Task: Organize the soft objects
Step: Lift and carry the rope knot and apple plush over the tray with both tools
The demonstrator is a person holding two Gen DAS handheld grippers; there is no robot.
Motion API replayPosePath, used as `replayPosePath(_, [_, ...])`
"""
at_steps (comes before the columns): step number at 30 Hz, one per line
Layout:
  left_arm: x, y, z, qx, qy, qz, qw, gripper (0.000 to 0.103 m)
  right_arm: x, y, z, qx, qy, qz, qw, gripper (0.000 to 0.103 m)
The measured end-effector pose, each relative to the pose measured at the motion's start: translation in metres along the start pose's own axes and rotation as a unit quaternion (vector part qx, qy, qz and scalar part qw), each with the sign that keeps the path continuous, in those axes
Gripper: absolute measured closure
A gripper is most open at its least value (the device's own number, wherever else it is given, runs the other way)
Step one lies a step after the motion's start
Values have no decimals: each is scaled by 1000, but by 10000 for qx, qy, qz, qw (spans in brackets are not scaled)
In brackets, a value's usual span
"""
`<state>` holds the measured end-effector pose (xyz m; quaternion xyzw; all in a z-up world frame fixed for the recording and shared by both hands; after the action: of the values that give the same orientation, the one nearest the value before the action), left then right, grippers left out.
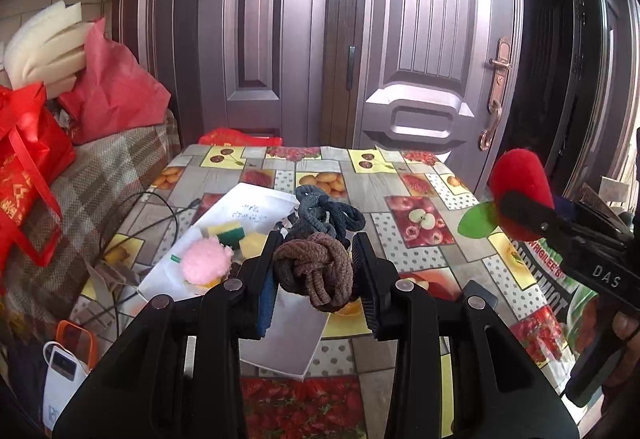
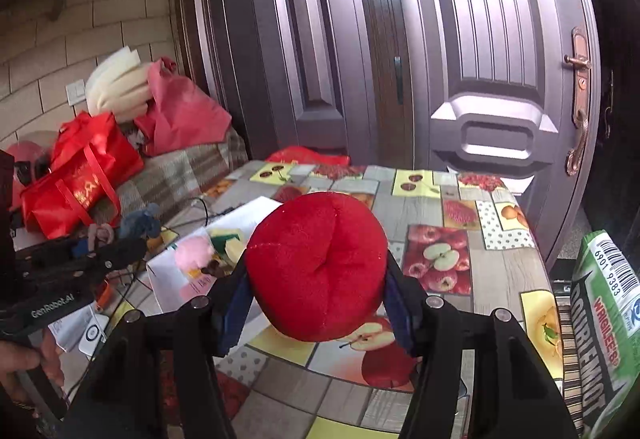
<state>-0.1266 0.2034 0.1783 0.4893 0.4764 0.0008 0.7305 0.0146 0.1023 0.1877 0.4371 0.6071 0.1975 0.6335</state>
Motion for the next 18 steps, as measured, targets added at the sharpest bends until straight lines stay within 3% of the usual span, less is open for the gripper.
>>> replayPosePath(9, [-85, 29, -13, 40, -58, 960, 9954, 68, -102, 33, -44, 92, -2, 1550, 9879, 43])
replayPosePath(18, [-136, 43, -36, -28, -81, 1603, 9870, 68, -148, 37, -75, -116, -181, 2285, 9733, 42])
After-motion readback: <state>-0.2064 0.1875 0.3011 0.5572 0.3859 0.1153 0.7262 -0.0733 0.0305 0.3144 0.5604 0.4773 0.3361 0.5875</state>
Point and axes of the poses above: each gripper's, at about its wrist camera, not at the fingertips, and x roughly the way its jaws point, z to its right, y to its top, the point moved 8 cm from there along x, roughly the way its jaws point, and after that the axes turned 14 degrees about -z, right-handed, at the moved point
